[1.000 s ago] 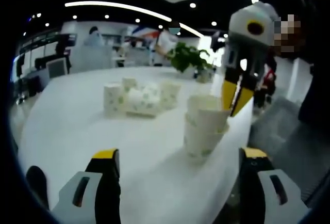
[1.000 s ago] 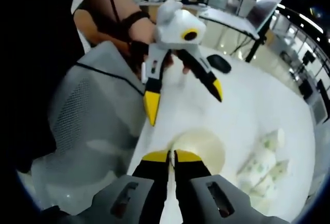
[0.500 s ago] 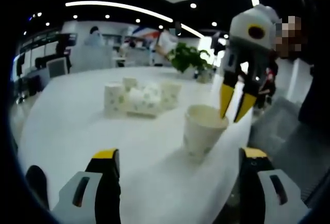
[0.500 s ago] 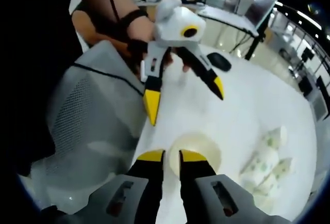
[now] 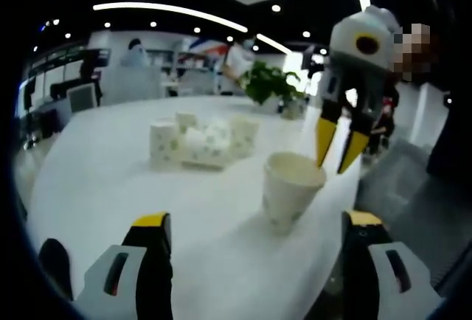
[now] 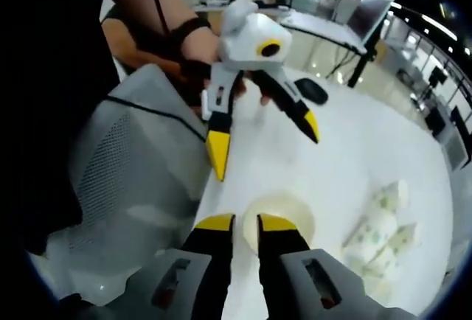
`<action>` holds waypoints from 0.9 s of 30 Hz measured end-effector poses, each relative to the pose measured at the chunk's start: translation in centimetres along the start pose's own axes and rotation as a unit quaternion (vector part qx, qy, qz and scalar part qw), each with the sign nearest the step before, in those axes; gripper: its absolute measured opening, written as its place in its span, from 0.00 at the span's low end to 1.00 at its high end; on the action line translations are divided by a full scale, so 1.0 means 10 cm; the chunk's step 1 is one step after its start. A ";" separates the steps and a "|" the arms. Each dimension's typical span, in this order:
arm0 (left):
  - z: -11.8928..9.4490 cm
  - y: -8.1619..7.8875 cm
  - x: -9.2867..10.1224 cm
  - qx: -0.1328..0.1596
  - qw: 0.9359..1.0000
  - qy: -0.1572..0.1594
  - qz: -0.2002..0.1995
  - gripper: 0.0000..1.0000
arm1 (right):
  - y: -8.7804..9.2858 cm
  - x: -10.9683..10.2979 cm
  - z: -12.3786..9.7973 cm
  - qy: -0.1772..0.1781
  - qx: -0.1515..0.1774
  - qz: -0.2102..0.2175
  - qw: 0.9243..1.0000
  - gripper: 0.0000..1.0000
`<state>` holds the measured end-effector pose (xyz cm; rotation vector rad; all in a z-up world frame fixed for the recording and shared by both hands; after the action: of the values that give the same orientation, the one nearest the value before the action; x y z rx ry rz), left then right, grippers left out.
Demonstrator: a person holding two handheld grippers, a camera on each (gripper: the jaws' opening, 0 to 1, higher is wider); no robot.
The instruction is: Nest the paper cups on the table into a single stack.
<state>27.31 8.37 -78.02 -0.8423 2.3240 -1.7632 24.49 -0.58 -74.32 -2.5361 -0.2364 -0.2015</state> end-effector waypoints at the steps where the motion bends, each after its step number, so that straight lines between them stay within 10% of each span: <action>1: 0.00 0.00 0.00 0.000 1.000 0.000 0.001 0.94 | 0.00 0.01 -0.01 0.002 0.002 0.002 1.000 0.09; 27: -0.04 -0.04 0.01 -0.001 1.000 0.000 0.003 0.94 | -0.14 0.07 -0.17 0.043 0.067 0.096 0.992 0.27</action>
<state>27.22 8.58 -77.56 -0.8345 2.3264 -1.7598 24.75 -0.31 -72.09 -2.3919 0.0267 -0.2114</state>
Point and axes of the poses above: the point that each gripper's makers call its tool centre point, and the gripper's own axes: z roughly forward along the fingers, x roughly to its right, y roughly out of its underside, the point moved 2 cm from there along -z, roughly backward along the fingers, and after that the axes turned 10 degrees about y, right-handed, at the moved point
